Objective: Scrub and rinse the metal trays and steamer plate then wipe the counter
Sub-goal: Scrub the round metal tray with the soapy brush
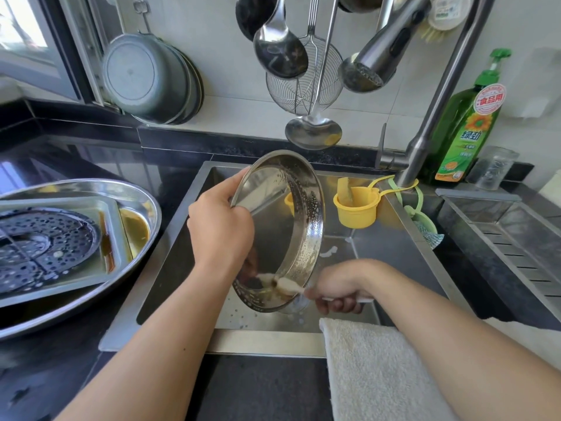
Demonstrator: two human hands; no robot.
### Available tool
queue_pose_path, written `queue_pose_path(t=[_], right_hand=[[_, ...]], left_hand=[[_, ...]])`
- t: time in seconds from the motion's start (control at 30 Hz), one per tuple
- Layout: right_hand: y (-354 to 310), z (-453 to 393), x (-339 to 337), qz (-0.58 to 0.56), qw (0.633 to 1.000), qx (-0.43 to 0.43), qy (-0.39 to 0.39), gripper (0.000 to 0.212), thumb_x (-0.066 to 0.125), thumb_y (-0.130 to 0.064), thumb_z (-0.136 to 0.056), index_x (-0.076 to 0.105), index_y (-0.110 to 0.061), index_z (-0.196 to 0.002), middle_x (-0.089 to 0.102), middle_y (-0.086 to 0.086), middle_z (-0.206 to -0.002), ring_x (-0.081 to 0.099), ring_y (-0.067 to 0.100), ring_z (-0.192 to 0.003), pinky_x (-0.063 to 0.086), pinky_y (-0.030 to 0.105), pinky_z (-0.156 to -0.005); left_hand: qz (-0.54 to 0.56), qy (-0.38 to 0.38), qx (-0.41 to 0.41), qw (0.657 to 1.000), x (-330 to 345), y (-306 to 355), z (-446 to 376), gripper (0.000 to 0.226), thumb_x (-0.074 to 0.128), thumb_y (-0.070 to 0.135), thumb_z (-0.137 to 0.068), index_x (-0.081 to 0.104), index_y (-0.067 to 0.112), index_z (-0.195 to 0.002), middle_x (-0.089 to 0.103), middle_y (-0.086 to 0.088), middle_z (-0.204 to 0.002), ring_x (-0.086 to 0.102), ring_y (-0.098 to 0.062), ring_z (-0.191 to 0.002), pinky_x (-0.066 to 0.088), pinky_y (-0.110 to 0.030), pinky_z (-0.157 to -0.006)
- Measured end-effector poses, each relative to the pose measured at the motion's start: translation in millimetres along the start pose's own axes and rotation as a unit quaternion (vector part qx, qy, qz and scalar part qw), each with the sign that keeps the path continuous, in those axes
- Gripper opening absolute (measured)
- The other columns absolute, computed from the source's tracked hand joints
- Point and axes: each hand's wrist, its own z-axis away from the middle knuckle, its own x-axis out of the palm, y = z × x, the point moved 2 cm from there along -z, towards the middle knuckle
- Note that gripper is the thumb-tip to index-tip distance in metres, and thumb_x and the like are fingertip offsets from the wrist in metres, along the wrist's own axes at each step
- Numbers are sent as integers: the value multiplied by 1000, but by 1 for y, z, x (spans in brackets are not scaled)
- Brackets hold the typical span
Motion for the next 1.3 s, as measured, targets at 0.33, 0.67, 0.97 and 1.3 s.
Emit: queue_pose_path(t=[0.33, 0.67, 0.97, 1.3], right_hand=[[3, 1, -7, -3, 1000, 15, 16, 48, 36, -43, -108, 53, -12, -76, 41, 1, -56, 31, 14, -43, 26, 21, -47], [15, 3, -3, -22, 999, -5, -42, 36, 47, -36, -106, 60, -11, -83, 54, 2, -60, 49, 16, -49, 42, 27, -54], [22, -5, -10, -36, 999, 33, -19, 44, 39, -43, -107, 50, -15, -74, 49, 2, -61, 45, 17, -52, 40, 27, -56], [29, 6, -36, -16, 979, 110, 169, 35, 33, -27, -110, 48, -6, -133, 54, 14, -89, 43, 20, -61, 39, 28, -56]], left_hand=[[21, 15, 14, 1000, 2, 1, 1, 86, 35, -13, -70, 75, 41, -124, 76, 16, -93, 67, -2, -72, 53, -19, -60], [41, 36, -8, 998, -4, -9, -9, 85, 36, -8, -70, 74, 49, -121, 69, 37, -84, 68, -2, -93, 58, -26, -84], [61, 47, -30, 997, -10, -15, -14, 89, 37, -8, -65, 72, 53, -120, 76, 24, -100, 71, -8, -97, 63, -41, -87], [-27, -23, -44, 998, -3, -13, -10, 78, 40, -8, -76, 75, 50, -115, 78, 20, -92, 66, -15, -65, 59, -37, -65]])
